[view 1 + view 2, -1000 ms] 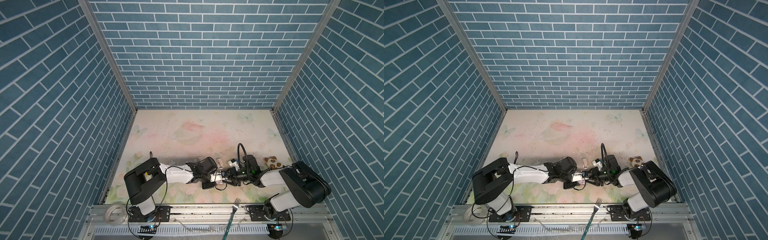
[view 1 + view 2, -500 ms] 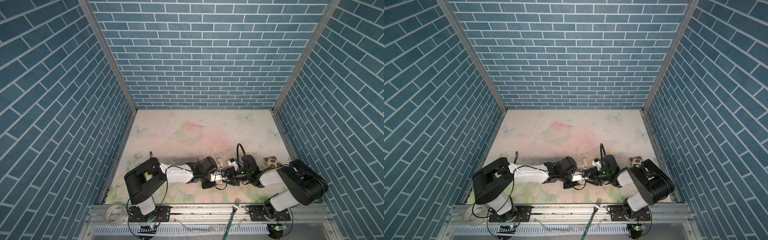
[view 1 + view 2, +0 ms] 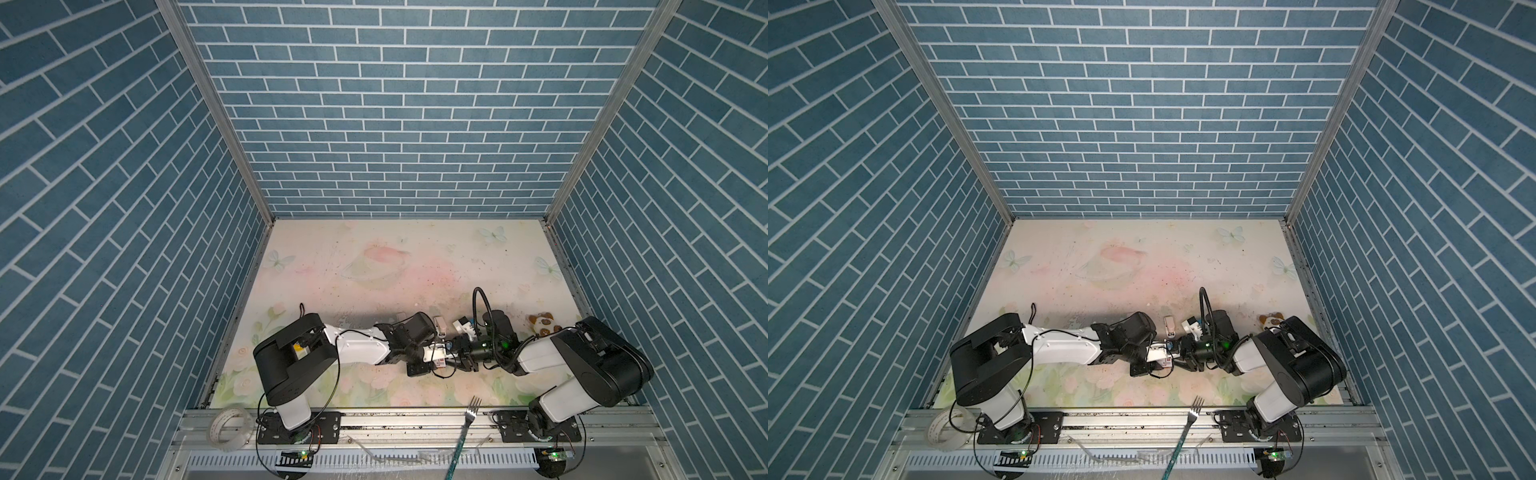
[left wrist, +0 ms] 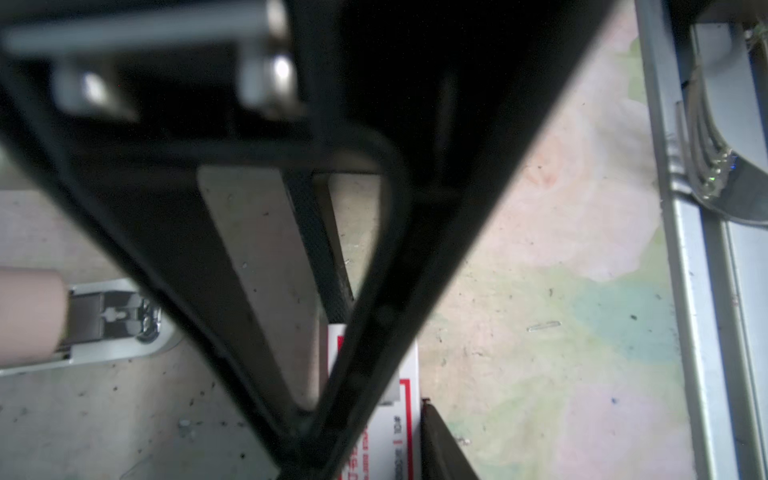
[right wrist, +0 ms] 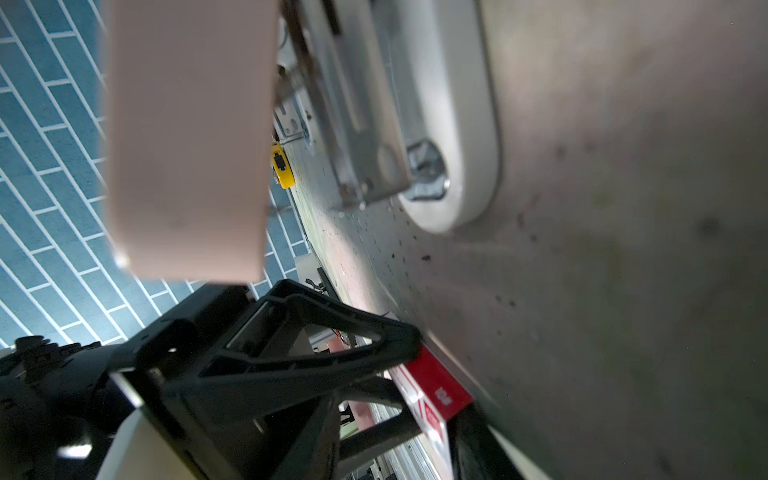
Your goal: Load the staples into the stapler
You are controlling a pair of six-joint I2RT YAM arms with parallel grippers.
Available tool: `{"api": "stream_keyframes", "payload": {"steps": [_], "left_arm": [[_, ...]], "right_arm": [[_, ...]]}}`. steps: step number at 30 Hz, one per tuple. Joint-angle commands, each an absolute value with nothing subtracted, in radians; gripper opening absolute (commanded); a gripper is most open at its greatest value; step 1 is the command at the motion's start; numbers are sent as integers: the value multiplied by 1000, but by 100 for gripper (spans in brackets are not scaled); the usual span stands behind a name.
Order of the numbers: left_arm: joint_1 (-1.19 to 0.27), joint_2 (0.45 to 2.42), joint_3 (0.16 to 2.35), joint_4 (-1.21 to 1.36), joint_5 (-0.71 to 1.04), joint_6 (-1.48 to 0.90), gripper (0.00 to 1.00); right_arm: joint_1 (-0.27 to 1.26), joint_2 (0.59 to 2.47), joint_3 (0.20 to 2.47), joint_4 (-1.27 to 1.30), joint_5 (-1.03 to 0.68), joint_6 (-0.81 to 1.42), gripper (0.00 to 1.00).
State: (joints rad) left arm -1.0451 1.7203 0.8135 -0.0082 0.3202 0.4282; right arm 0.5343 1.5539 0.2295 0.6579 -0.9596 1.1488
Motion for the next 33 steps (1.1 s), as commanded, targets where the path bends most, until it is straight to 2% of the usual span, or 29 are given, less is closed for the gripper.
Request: {"api": "stream_keyframes", "payload": {"steps": [1, 9, 15, 23, 33], "left_arm": [[-1045, 1772, 797, -95, 317, 434, 40], [-1034, 1708, 818, -168, 305, 469, 52], [-1005, 1677, 852, -256, 306, 499, 56], [-1002, 1675, 848, -284, 313, 503, 55], [-1003, 1693, 868, -293, 330, 497, 46]], "right_arm": [[544, 1565, 233, 610, -935, 1144, 44], [544, 1533, 222, 519, -886, 1097, 46], [544, 1539, 231, 518, -867, 1083, 47], [543, 1561, 236, 538, -855, 1074, 47], [543, 1609, 244, 575, -851, 1077, 40]]}}
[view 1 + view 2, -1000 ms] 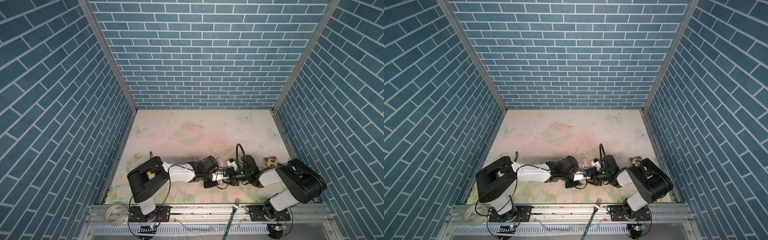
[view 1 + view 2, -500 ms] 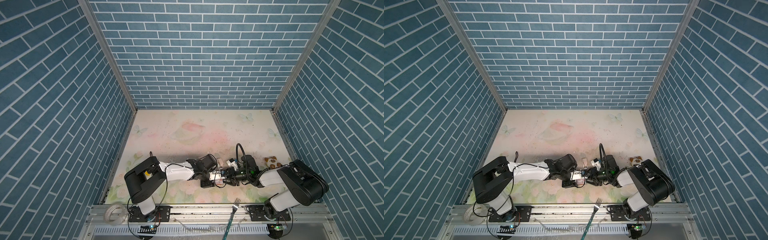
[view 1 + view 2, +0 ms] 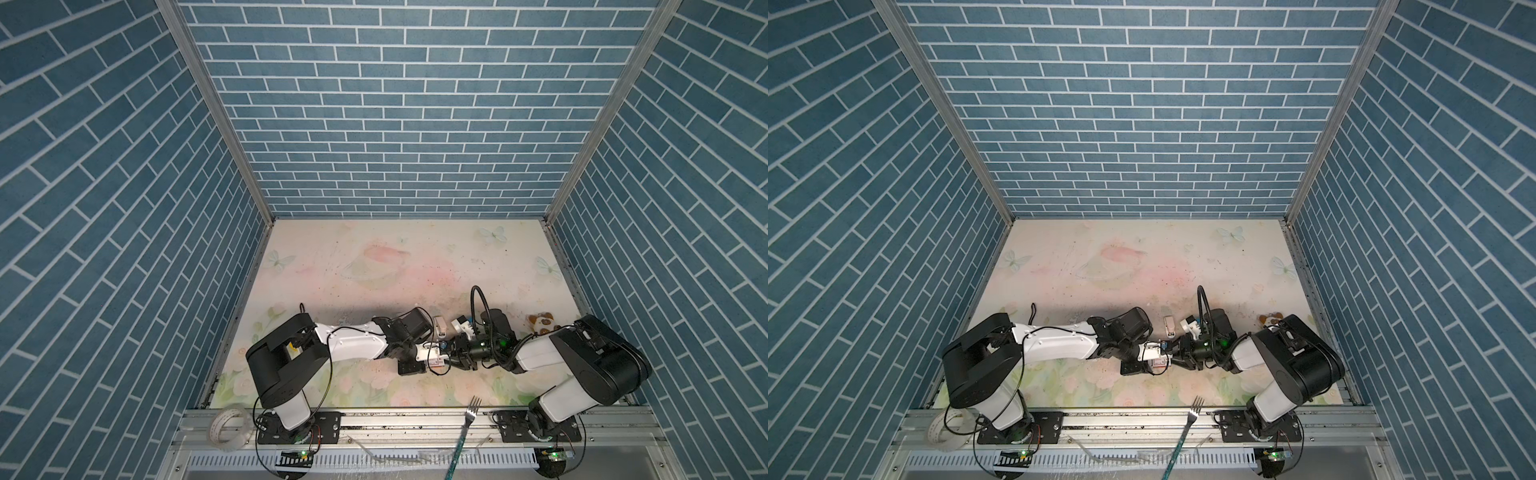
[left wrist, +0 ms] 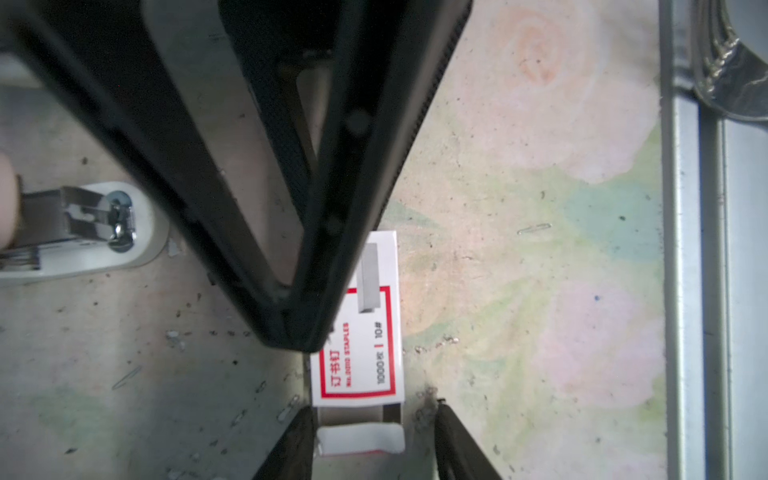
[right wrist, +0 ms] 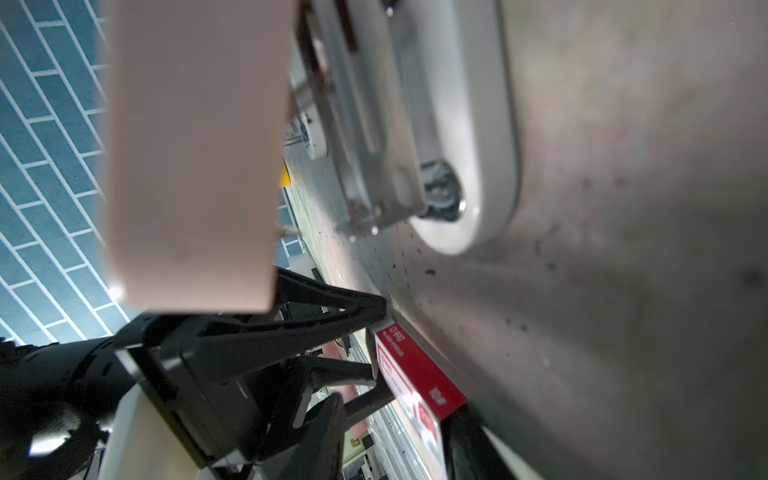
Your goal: Load the staples into the stapler
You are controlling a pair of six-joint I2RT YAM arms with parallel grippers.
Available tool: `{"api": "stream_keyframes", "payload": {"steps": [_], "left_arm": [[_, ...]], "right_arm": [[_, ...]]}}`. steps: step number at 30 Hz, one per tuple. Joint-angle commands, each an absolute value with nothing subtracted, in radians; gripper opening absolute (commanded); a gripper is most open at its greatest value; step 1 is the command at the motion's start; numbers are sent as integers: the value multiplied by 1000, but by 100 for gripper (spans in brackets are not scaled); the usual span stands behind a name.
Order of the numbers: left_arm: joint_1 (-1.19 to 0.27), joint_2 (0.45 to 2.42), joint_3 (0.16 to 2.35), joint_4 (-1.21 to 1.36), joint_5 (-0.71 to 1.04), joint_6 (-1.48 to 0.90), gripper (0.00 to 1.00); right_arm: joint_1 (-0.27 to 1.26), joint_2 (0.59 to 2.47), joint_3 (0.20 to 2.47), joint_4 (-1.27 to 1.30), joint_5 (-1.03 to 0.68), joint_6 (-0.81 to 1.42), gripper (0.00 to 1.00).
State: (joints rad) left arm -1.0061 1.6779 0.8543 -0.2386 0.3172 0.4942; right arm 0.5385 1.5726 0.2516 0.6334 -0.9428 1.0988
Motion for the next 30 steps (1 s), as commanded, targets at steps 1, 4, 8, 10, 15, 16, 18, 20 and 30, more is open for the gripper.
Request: {"api": "stream_keyframes", "payload": {"steps": [1, 4, 8, 10, 15, 16, 18, 20, 30], "left_arm": [[-1004, 1697, 869, -293, 329, 498, 46], [-1003, 1699, 867, -290, 325, 497, 42], [-1003, 1705, 875, -294, 321, 495, 39], [-1003, 1705, 880, -297, 323, 495, 38], [-1003, 1713, 886, -305, 321, 495, 37], [-1004, 1713, 886, -305, 320, 496, 37], [-1003, 1712, 882, -305, 319, 497, 37], [-1003, 1712, 884, -307, 319, 497, 37], [-1004, 1717, 910, -323, 339, 505, 46]], "right_arm": [[542, 1611, 242, 579, -852, 1075, 40], [543, 1611, 232, 587, -850, 1077, 40], [543, 1597, 220, 584, -843, 1075, 42], [543, 1589, 219, 576, -841, 1073, 42], [543, 1567, 216, 535, -832, 1055, 43], [543, 1561, 217, 521, -828, 1048, 43], [543, 1549, 215, 494, -820, 1035, 44], [543, 1537, 215, 478, -816, 1028, 43], [543, 1523, 216, 463, -804, 1017, 42]]}}
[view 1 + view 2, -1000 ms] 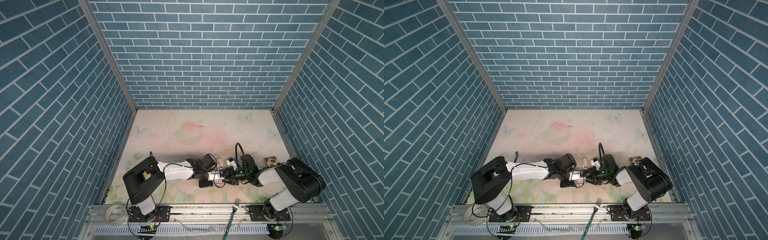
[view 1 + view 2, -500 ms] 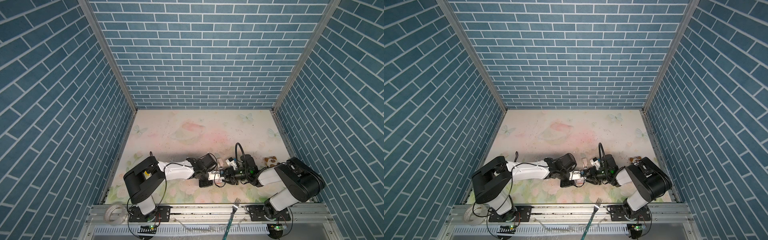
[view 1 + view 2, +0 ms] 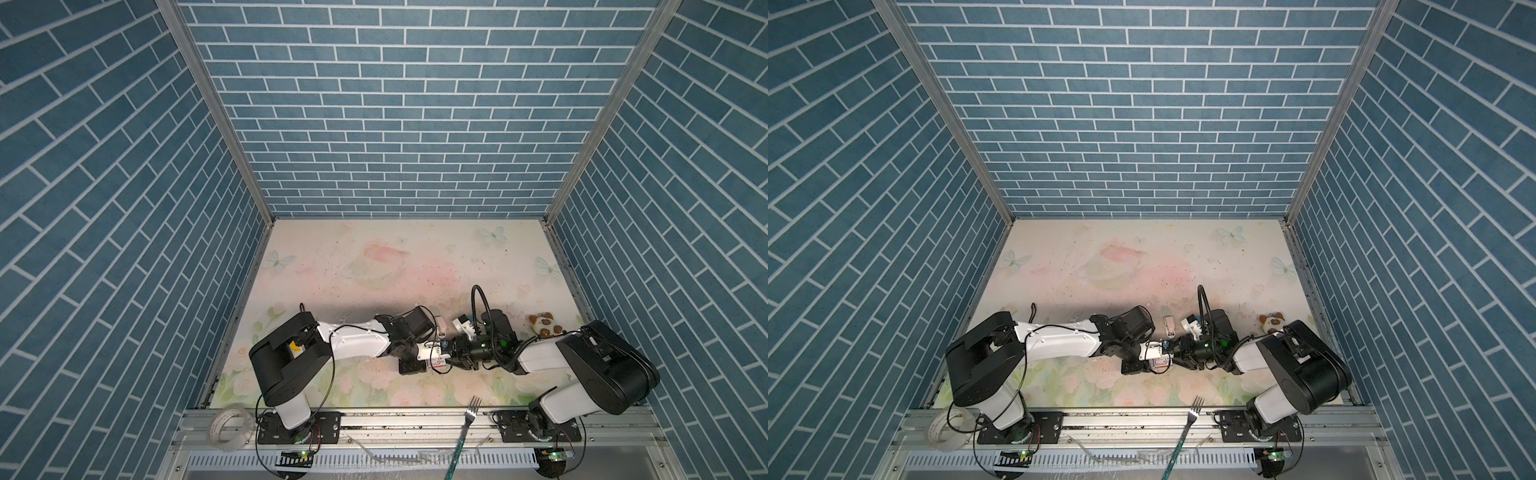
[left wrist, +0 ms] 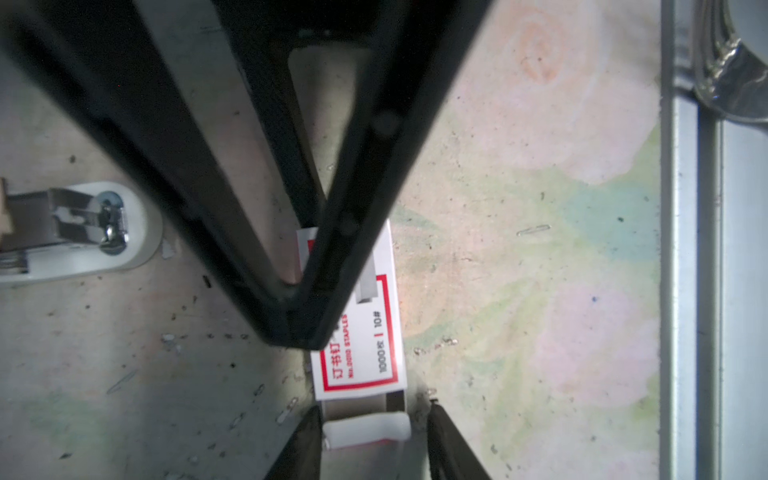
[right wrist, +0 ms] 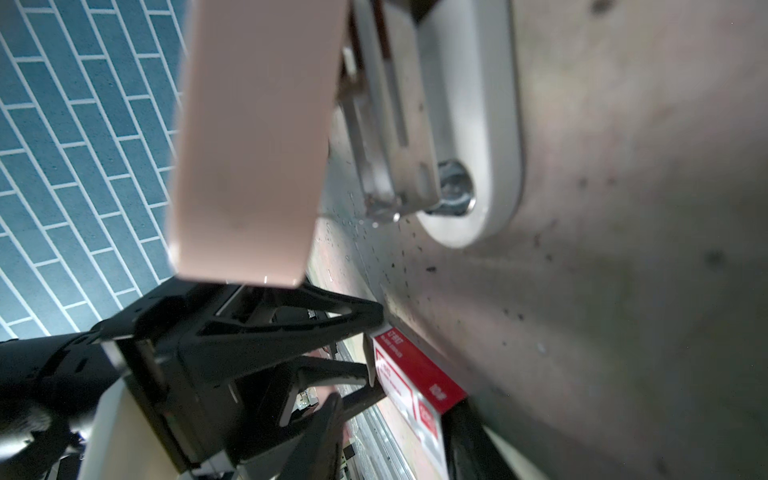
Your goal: Load the staples into the stapler
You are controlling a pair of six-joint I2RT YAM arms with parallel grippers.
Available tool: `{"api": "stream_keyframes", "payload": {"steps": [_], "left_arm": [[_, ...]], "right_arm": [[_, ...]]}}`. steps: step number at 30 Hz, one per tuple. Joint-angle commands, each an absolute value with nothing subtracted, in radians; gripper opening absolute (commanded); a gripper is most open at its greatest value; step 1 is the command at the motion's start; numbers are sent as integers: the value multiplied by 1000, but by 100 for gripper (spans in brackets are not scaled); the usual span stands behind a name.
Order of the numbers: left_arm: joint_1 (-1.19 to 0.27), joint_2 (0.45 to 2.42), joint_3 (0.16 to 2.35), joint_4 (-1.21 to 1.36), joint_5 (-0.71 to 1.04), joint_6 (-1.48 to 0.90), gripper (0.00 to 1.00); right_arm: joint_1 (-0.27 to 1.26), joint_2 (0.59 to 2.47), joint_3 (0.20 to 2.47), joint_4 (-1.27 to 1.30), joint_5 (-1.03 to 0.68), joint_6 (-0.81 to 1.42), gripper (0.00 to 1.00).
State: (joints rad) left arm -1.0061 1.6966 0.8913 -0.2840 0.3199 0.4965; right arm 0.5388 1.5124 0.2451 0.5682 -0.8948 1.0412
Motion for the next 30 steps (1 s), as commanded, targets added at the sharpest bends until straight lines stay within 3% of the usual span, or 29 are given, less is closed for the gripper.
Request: {"api": "stream_keyframes", "payload": {"steps": [1, 6, 14, 30], "left_arm": [[-1004, 1718, 915, -322, 341, 503, 47], [-1004, 1742, 936, -320, 345, 496, 47], [-1008, 1766, 938, -322, 344, 490, 37], [-1008, 1745, 914, -338, 341, 502, 35]], "right_arm": [[543, 1522, 215, 462, -804, 1018, 42], [543, 1513, 209, 461, -806, 1018, 42], [543, 1511, 206, 459, -802, 1017, 42], [540, 1464, 200, 387, -757, 985, 44]]}}
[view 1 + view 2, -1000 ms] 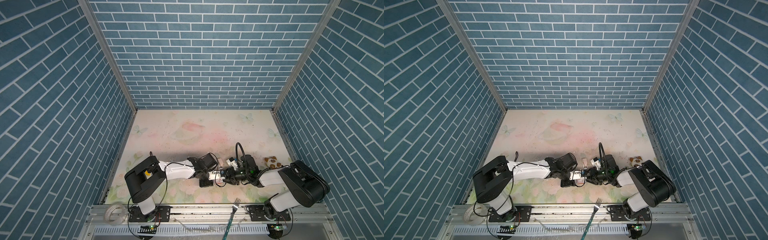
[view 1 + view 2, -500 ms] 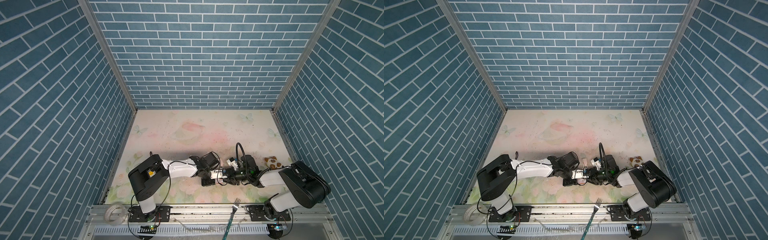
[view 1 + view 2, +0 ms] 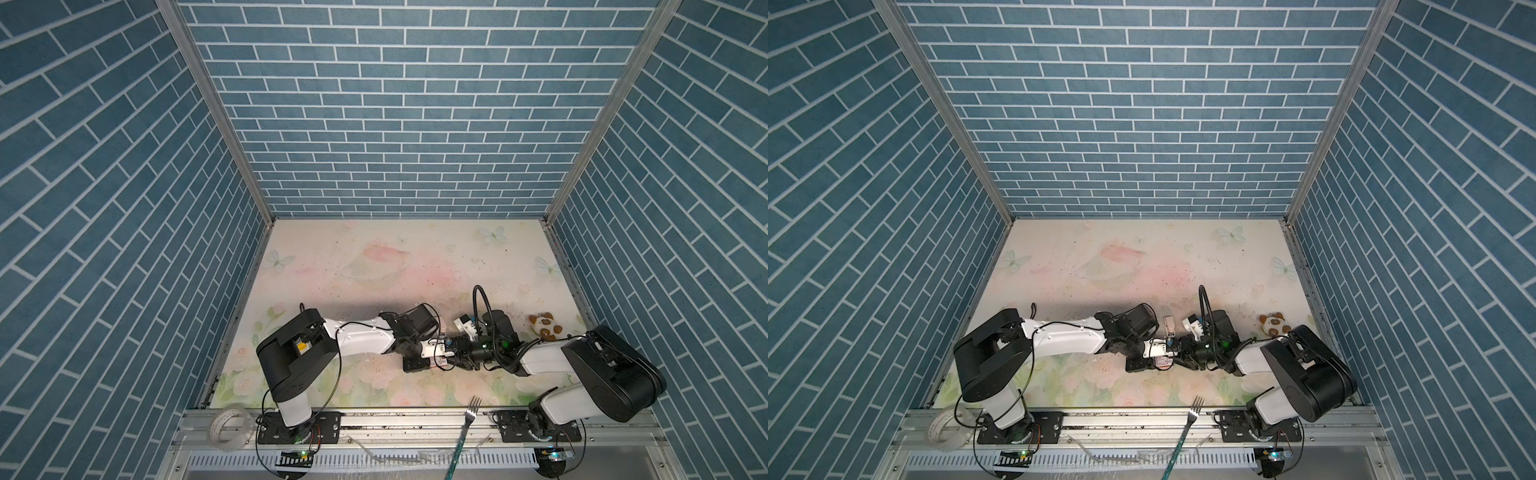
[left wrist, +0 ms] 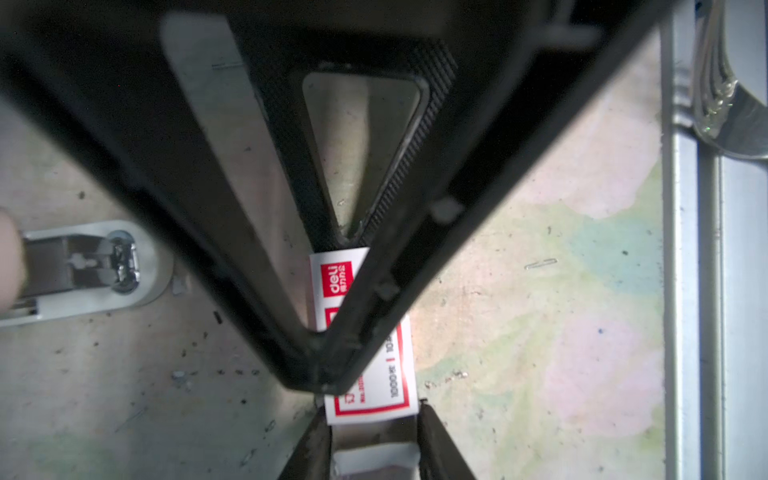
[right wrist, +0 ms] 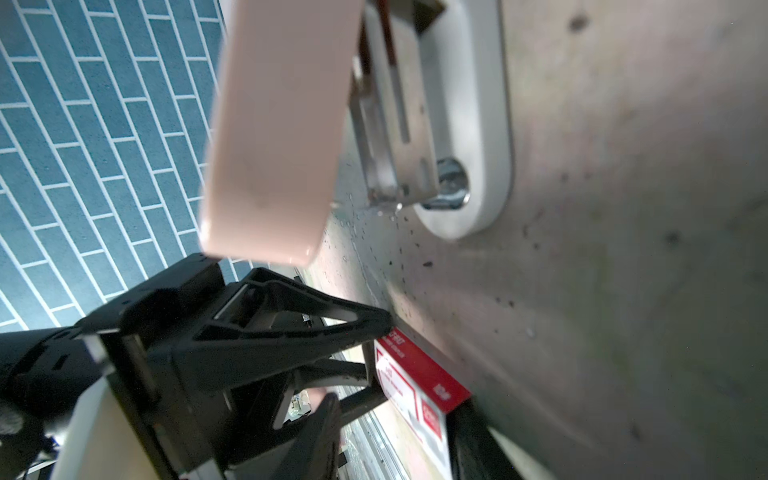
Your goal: Load the staples into the stapler
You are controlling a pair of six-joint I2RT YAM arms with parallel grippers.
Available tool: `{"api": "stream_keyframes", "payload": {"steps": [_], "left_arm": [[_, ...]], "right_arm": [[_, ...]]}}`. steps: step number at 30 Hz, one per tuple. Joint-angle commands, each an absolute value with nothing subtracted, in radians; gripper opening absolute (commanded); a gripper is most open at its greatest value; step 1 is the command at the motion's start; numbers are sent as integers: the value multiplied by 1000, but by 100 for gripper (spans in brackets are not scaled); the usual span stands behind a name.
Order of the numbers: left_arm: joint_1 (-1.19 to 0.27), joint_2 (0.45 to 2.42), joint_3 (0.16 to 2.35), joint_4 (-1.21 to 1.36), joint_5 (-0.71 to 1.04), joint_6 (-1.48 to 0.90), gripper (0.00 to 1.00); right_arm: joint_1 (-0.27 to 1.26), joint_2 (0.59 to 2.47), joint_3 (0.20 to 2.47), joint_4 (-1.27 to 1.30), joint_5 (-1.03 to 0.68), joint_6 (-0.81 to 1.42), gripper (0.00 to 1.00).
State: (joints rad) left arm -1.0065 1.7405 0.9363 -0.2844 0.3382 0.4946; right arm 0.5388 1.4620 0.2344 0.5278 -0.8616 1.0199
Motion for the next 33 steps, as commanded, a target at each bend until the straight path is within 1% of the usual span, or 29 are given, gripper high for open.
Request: {"api": "stream_keyframes", "payload": {"steps": [1, 10, 14, 18, 21, 22, 24, 26, 28, 33], "left_arm": [[-1008, 1747, 915, -337, 340, 502, 35], [-1013, 1752, 919, -341, 339, 501, 33], [-1013, 1749, 914, -345, 336, 509, 33], [-1013, 1746, 909, -353, 328, 517, 33], [-1013, 1740, 899, -351, 321, 524, 33], [-1013, 1737, 896, -350, 319, 523, 33], [-1013, 1735, 891, -351, 319, 522, 33], [-1013, 1733, 889, -351, 318, 524, 33], [-1013, 1732, 889, -353, 318, 524, 33], [-1013, 1736, 895, -356, 319, 524, 33]], "right_arm": [[539, 1456, 200, 380, -756, 983, 45], [538, 1437, 194, 366, -755, 981, 41], [532, 1428, 186, 361, -749, 976, 36], [525, 1425, 185, 355, -747, 969, 33], [520, 1419, 181, 348, -750, 961, 30], [519, 1419, 182, 348, -750, 958, 27], [516, 1419, 185, 336, -750, 950, 26], [512, 1419, 184, 333, -752, 947, 22], [509, 1419, 185, 330, -754, 942, 21], [506, 1426, 185, 331, -765, 938, 15]]}}
